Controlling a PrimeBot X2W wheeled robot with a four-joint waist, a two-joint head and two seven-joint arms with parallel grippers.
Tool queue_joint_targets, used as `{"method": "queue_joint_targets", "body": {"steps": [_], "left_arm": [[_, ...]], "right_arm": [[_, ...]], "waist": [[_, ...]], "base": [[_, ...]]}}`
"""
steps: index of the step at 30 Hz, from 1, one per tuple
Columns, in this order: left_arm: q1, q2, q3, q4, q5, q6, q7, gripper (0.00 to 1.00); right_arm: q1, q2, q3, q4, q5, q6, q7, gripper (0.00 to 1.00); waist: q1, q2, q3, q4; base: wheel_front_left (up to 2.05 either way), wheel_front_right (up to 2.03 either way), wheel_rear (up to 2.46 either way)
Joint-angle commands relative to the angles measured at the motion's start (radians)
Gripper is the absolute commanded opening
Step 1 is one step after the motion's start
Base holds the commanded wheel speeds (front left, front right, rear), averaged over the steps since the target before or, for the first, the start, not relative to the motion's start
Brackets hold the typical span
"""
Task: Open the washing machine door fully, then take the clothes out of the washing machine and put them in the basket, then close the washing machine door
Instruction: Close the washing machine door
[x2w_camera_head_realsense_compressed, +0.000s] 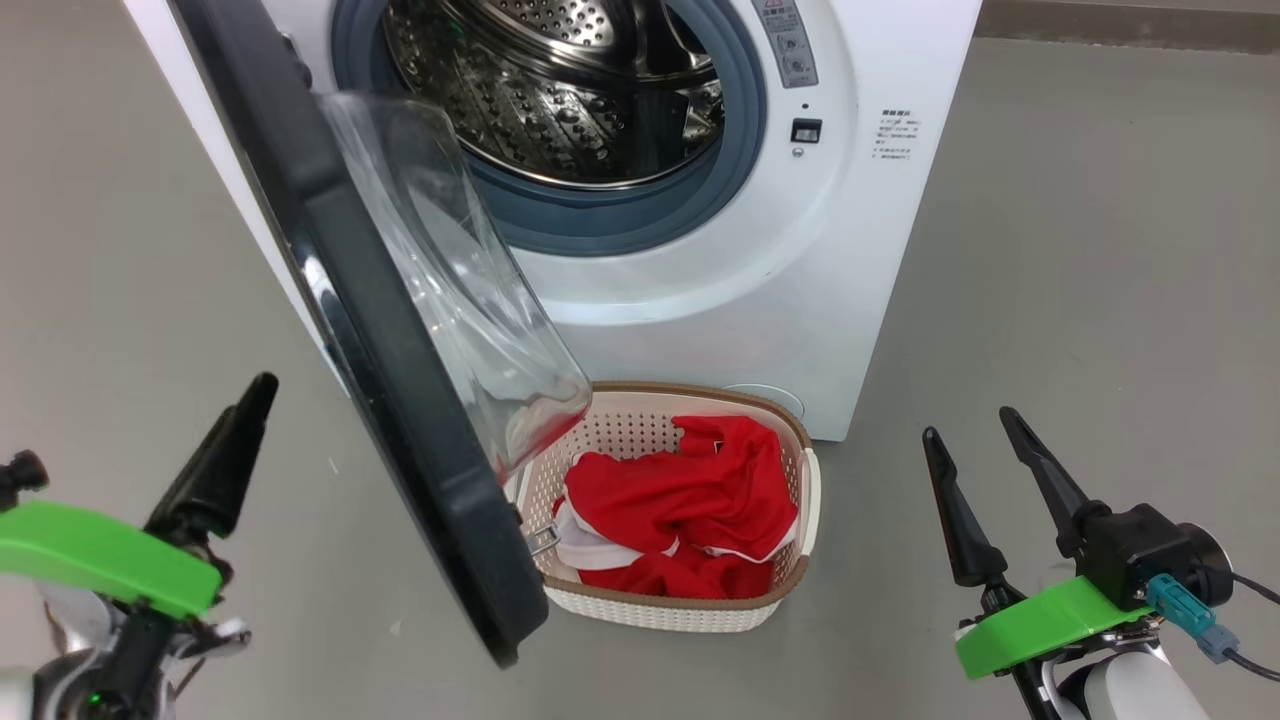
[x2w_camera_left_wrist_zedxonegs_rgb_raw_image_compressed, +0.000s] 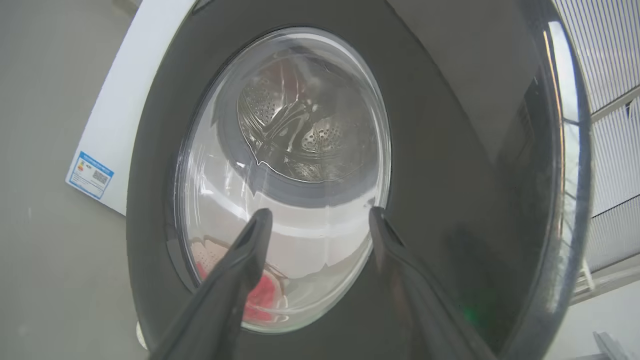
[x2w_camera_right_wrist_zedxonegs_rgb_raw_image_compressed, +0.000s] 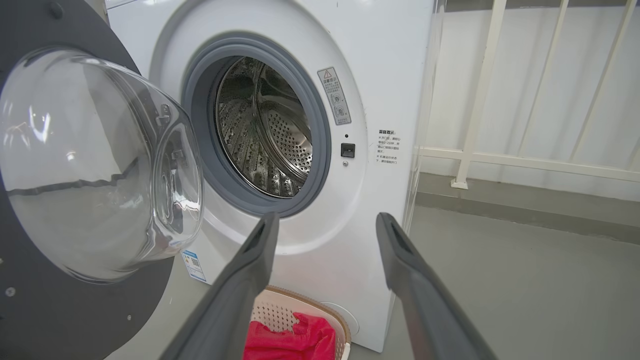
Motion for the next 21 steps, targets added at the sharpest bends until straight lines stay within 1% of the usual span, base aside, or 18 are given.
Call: {"method": "queue_joint_targets", "body": {"steps": [1, 2, 5, 8, 11, 14, 16, 21], "left_arm": [[-0.005, 0.053, 0.016, -0.023, 0.061, -0.032, -0.033, 1.0], [0.002, 0.072, 0.004, -0.023, 0.111, -0.051, -0.064, 1.0], [0.017, 0.091, -0.019, -0.027, 0.21, -0.108, -0.161, 1.0], [0.04, 0.116, -0.054, -0.035, 0.324, -0.141, -0.264, 1.0], [0.069, 0.131, -0.08, -0.051, 0.418, -0.157, -0.379, 1.0], [0.105, 0.157, -0.112, -0.073, 0.525, -0.165, -0.488, 1.0], [0.129, 0.169, -0.137, -0.082, 0.577, -0.168, -0.544, 1.0], [0.181, 0.171, -0.179, -0.095, 0.644, -0.17, -0.597, 1.0]], "right_arm": [[-0.036, -0.002, 0.022, -0.027, -0.007, 0.005, -0.006, 1.0], [-0.036, -0.002, 0.022, -0.027, -0.007, 0.005, -0.006, 1.0], [-0.037, -0.002, 0.025, -0.029, -0.005, 0.005, -0.006, 1.0], [-0.038, -0.002, 0.026, -0.03, -0.004, 0.005, -0.006, 1.0], [-0.037, -0.002, 0.027, -0.029, 0.0, 0.005, -0.006, 1.0], [-0.033, -0.002, 0.025, -0.03, 0.004, 0.005, -0.006, 1.0], [-0.029, -0.002, 0.025, -0.03, 0.005, 0.005, -0.006, 1.0], [-0.024, -0.002, 0.024, -0.031, 0.01, 0.005, -0.006, 1.0]], "waist": [[0.0, 0.0, 0.001, 0.0], [0.0, 0.0, 0.001, 0.0], [0.0, 0.0, 0.002, 0.0], [0.0, 0.0, 0.001, -0.003], [0.0, 0.0, -0.001, -0.011], [0.0, 0.0, -0.003, -0.02], [0.0, 0.0, -0.005, -0.025], [0.0, 0.0, -0.008, -0.037]], "base": [[0.0, 0.0, 0.0], [0.0, 0.0, 0.0], [0.0, 0.0, 0.0], [0.0, 0.0, 0.0], [0.0, 0.0, 0.0], [0.0, 0.0, 0.0], [0.0, 0.0, 0.0], [0.0, 0.0, 0.0]]}}
